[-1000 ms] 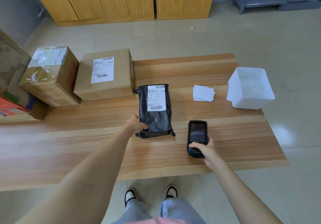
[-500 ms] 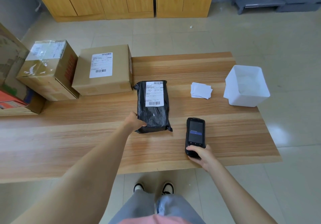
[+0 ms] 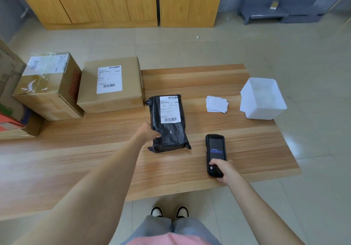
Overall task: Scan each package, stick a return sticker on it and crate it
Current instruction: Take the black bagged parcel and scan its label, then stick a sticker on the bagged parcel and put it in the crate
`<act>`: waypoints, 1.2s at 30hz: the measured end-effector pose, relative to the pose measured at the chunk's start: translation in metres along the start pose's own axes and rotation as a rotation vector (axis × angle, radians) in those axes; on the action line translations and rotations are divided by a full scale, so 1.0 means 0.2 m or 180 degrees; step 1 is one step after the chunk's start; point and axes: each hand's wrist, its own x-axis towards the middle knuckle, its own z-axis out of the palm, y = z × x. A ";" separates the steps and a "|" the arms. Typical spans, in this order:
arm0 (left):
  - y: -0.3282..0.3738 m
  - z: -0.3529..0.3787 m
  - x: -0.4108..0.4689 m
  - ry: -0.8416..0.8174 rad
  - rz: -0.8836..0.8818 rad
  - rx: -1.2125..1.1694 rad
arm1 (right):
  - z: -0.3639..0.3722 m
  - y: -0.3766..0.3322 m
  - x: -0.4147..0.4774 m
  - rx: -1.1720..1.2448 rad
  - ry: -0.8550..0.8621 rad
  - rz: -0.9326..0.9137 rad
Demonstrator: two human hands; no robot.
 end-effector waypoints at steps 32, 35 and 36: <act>0.76 0.26 0.20 -0.0054 0.0882 0.0721 | -0.06 -0.82 0.26 -0.1499 0.0250 -0.1273; 0.83 0.37 0.26 -0.0066 0.0743 0.0721 | -0.10 -0.89 0.35 -0.1664 0.0119 -0.1420; 0.86 0.40 0.28 -0.0082 0.0704 0.0741 | -0.11 -0.92 0.38 -0.1715 0.0086 -0.1500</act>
